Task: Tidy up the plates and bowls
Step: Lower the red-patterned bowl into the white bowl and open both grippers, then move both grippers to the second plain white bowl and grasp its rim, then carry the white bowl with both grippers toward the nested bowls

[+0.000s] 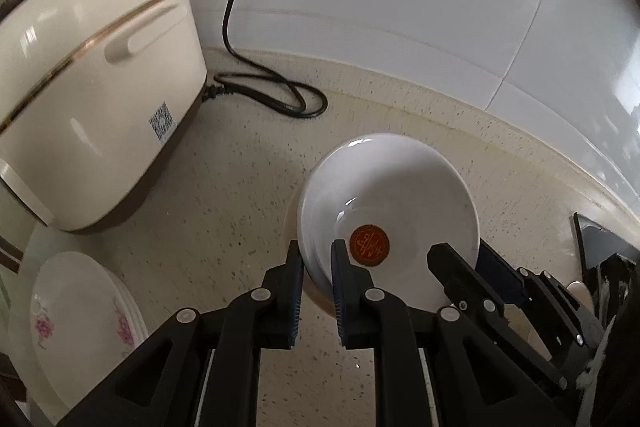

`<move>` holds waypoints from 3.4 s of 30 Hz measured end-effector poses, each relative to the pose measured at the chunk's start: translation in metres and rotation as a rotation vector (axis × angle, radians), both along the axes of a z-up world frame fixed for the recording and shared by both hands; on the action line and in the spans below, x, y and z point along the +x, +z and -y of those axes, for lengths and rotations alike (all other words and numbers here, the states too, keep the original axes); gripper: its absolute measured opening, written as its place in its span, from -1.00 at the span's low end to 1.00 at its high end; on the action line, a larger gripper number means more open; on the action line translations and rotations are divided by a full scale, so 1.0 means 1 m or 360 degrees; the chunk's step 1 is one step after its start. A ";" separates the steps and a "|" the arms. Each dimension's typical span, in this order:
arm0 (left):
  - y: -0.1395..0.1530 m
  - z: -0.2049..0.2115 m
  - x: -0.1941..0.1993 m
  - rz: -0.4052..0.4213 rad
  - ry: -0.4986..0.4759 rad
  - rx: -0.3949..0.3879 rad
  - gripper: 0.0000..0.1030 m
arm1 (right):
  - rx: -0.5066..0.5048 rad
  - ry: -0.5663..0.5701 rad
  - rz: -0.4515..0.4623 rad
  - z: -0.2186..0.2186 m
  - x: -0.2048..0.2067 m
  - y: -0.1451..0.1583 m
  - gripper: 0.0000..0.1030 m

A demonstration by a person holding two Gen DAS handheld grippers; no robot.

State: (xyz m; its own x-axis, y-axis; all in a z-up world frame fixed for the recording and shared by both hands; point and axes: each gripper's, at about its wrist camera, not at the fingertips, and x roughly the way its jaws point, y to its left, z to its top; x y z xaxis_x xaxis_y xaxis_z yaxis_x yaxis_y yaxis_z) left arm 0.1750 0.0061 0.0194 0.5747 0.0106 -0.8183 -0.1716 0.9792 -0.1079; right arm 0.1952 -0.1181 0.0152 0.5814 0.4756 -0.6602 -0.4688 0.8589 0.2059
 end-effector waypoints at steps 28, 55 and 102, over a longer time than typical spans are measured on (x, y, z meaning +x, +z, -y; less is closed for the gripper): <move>0.012 -0.023 -0.005 0.0153 0.0088 -0.0216 -0.14 | -0.0208 -0.0160 0.0144 0.044 -0.009 0.047 0.67; 0.004 0.108 -0.015 0.0105 -0.0975 -0.0699 -0.13 | -0.0828 -0.0279 -0.0338 0.167 -0.013 0.036 0.72; -0.036 0.126 -0.004 -0.0042 -0.0800 -0.0496 -0.64 | -0.0715 -0.0119 -0.0446 0.129 0.004 -0.006 -0.59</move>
State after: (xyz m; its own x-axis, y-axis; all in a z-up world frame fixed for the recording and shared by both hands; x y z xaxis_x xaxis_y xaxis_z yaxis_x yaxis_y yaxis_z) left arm 0.1712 -0.1195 -0.0164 0.4263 -0.5009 -0.7533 0.2985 0.8640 -0.4056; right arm 0.1990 -0.2466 0.0091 0.3750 0.0742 -0.9241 -0.3828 0.9202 -0.0814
